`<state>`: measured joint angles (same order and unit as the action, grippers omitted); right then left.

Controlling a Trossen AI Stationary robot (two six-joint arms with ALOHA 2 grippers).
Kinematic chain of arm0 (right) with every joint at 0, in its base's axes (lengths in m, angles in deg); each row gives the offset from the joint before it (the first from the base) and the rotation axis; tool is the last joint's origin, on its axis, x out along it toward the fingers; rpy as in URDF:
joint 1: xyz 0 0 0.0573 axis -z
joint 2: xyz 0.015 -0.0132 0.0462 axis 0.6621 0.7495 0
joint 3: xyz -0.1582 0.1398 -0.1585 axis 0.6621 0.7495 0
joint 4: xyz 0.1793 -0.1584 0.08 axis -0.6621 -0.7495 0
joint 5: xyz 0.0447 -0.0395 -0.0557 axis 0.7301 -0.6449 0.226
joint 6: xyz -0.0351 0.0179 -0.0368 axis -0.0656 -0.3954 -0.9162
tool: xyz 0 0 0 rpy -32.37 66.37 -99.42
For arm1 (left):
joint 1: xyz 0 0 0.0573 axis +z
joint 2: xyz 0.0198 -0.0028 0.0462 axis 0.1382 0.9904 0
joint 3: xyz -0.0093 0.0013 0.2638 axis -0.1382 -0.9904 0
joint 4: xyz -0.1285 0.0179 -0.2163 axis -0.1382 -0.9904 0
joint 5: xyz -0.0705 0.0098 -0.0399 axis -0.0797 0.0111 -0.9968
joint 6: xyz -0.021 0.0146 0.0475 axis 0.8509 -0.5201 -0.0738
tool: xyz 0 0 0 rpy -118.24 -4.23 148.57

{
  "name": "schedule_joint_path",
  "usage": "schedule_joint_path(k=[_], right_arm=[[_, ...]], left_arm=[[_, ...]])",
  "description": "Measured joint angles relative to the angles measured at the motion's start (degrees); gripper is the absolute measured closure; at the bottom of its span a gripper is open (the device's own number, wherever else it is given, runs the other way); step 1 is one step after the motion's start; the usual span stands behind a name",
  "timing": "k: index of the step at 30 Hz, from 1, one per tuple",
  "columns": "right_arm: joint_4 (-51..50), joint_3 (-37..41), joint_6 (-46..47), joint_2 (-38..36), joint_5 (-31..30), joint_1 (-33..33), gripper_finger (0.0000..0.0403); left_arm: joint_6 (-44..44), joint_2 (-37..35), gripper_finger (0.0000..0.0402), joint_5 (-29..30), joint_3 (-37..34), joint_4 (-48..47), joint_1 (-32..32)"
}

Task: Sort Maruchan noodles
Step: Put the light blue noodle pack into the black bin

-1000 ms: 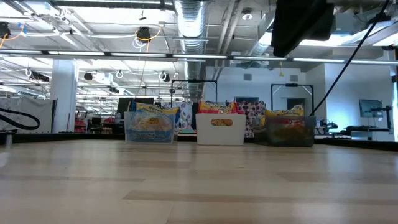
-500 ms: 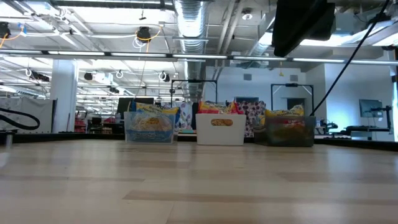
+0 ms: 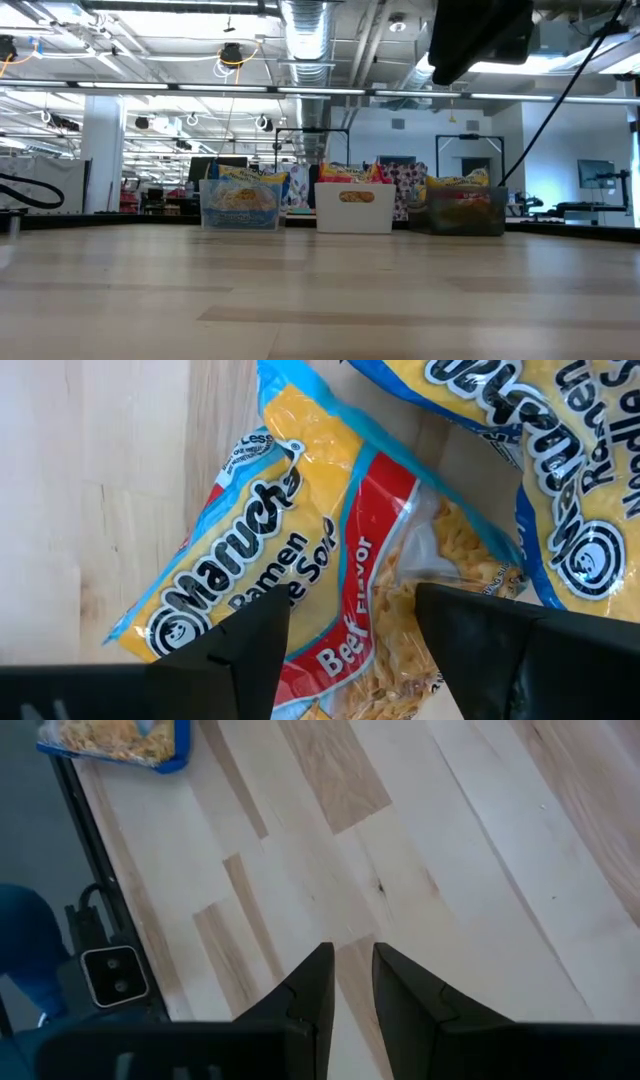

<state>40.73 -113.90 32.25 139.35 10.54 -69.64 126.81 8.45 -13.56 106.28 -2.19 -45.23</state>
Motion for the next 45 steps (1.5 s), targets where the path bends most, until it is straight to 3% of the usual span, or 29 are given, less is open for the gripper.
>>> schedule_joint_path(k=[6,18,30,37,45], right_arm=[[0.7,0.0,0.0,0.0,0.0,0.0,0.0305],[1.3,0.0,0.1,0.0,-2.6,0.0,0.0305],[4.8,0.0,4.6,0.0,-3.1,0.1,0.0305],[7.7,0.0,5.9,0.0,-3.1,0.2,0.0305],[7.6,0.0,-1.0,0.0,-3.2,2.3,0.0305]], left_arm=[[-0.8,0.1,0.0219,0.3,-0.1,0.0,0.4],[-1.2,-0.2,0.0392,2.7,-3.1,0.5,0.4],[-0.2,-1.8,0.0401,7.3,-0.4,-5.8,0.9],[1.4,-7.7,0.04,14.9,0.2,-7.1,1.9],[1.0,-12.9,0.0401,22.2,0.3,-6.9,4.6]])
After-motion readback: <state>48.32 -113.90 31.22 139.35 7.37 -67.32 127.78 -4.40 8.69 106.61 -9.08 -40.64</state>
